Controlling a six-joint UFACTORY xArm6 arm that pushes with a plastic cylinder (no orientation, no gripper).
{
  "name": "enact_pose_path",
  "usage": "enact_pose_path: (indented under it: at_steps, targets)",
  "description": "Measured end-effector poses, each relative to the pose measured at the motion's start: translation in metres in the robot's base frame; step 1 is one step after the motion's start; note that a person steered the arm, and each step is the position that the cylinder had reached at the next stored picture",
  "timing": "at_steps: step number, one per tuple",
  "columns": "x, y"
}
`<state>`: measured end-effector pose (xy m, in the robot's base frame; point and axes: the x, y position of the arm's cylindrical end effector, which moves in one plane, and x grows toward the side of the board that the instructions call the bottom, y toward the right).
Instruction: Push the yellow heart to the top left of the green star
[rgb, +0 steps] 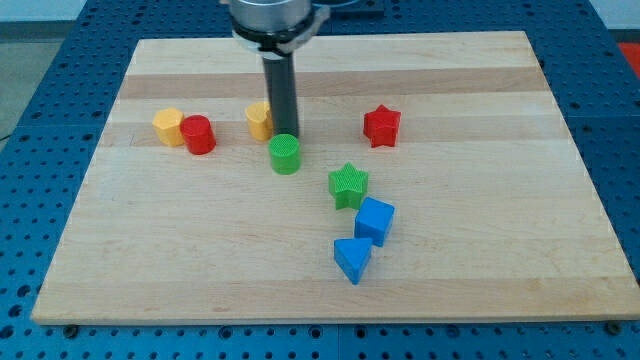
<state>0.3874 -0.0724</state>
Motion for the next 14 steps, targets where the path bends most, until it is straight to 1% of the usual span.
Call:
enact_pose_path:
  at_steps: [1, 2, 3, 4, 5, 6, 7, 8, 9, 10, 11, 12, 13, 14]
  targets:
    - [0.003, -0.025]
    - [0.013, -0.024]
    - [0.013, -0.024]
    - [-0.007, 0.015]
    - [-0.052, 0.027]
    - [-0.06, -0.044]
    - [-0.044, -0.085]
    - [-0.027, -0.027]
    - [-0.031, 0.015]
    - [-0.015, 0.03]
    - [-0.001, 0.028]
    - [0.033, 0.112]
    - [0.055, 0.197]
    - [0.058, 0.189]
